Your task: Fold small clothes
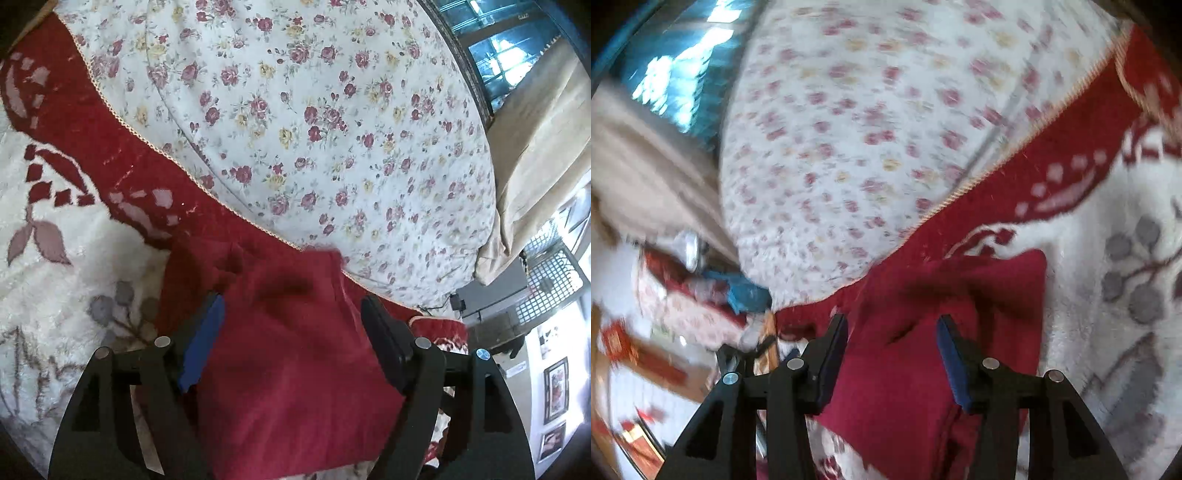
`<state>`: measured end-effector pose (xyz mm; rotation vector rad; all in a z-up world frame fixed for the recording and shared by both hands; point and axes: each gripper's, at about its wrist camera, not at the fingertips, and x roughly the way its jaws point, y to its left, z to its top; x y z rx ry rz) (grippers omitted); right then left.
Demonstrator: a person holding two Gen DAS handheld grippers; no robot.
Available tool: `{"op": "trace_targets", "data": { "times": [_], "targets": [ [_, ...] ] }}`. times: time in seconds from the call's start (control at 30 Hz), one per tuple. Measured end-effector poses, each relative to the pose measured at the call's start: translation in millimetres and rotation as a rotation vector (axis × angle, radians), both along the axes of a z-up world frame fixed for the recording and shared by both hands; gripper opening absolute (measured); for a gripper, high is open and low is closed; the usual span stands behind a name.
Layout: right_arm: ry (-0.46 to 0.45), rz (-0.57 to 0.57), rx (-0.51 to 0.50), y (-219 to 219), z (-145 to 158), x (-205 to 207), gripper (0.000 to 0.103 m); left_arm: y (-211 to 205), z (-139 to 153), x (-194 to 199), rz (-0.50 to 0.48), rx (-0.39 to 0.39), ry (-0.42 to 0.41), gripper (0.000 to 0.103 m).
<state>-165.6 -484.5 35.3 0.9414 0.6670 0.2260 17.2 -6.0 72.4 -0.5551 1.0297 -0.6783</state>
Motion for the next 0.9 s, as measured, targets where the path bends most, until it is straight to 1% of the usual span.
{"op": "trace_targets", "data": {
  "times": [0.03, 0.07, 0.1, 0.13, 0.17, 0.2, 0.23, 0.27, 0.33, 0.37, 0.4, 0.43, 0.47, 0.53, 0.57, 0.63, 0.7, 0.73, 0.8, 0.9],
  "targets": [
    [-0.006, 0.028, -0.040, 4.8, 5.3, -3.5, 0.048, -0.2, -1.1, -1.6, 0.001, 0.028, -0.005, 0.076],
    [-0.023, 0.085, -0.094, 20.0, 13.7, -4.7, 0.048, -1.7, -3.0, -3.3, 0.002, 0.054, -0.009, 0.076],
    [-0.020, 0.124, -0.135, 33.0, 16.1, -0.4, 0.048, -7.4, -7.4, -2.5, 0.003, 0.099, -0.010, 0.076],
    [0.002, 0.159, -0.189, 46.8, 16.5, 6.1, 0.048, -15.7, -15.4, -2.0, -0.007, 0.168, 0.001, 0.076],
    [0.022, 0.181, -0.226, 54.6, 13.6, 11.3, 0.048, -21.4, -21.3, -1.6, -0.015, 0.204, 0.008, 0.076],
    [0.060, 0.199, -0.277, 66.2, 7.5, 27.0, 0.048, -27.3, -29.4, -1.8, -0.022, 0.250, 0.018, 0.076],
    [0.090, 0.193, -0.311, 69.4, 1.2, 38.7, 0.048, -33.0, -38.5, -1.7, -0.026, 0.306, 0.031, 0.076],
    [0.119, 0.158, -0.354, 68.4, -5.7, 53.1, 0.048, -38.0, -46.9, -0.8, -0.014, 0.357, 0.011, 0.076],
    [0.144, 0.058, -0.454, 58.0, -17.9, 76.4, 0.048, -43.0, -61.4, 1.3, -0.009, 0.458, 0.019, 0.076],
    [0.181, 0.016, -0.475, 47.6, -31.6, 91.9, 0.048, -42.7, -64.4, 1.2, -0.006, 0.478, 0.015, 0.076],
    [0.209, 0.009, -0.466, 41.5, -41.3, 101.2, 0.048, -41.3, -66.5, 2.4, -0.005, 0.482, 0.019, 0.076],
    [0.230, 0.007, -0.434, 34.4, -51.1, 108.1, 0.047, -38.0, -67.2, 3.5, -0.005, 0.465, 0.029, 0.076],
    [0.215, 0.000, -0.411, 30.7, -50.4, 106.7, 0.047, -33.0, -66.0, 3.7, 0.007, 0.444, 0.040, 0.076],
    [0.192, 0.002, -0.396, 27.9, -39.5, 98.5, 0.047, -22.2, -60.6, 1.2, 0.031, 0.411, 0.041, 0.076],
    [0.181, 0.003, -0.394, 25.3, -29.3, 86.0, 0.048, -18.7, -56.3, -1.0, 0.033, 0.398, 0.037, 0.076],
    [0.160, 0.003, -0.389, 24.4, -14.7, 62.5, 0.048, -9.8, -45.7, -9.3, 0.028, 0.348, 0.025, 0.076],
    [0.154, 0.054, -0.397, 31.0, -0.9, 26.7, 0.049, -6.4, -36.2, -16.5, 0.025, 0.320, 0.010, 0.076],
    [0.161, 0.079, -0.411, 40.6, 4.0, 17.1, 0.049, -3.5, -33.4, -23.7, 0.015, 0.322, 0.000, 0.076],
    [0.168, 0.147, -0.445, 57.2, 4.7, -12.1, 0.049, -0.1, -33.6, -36.1, -0.011, 0.323, -0.005, 0.076],
    [0.198, 0.216, -0.455, 79.4, -11.6, -35.1, 0.049, 3.1, -39.1, -54.2, -0.048, 0.334, 0.006, 0.076]
  ]
}}
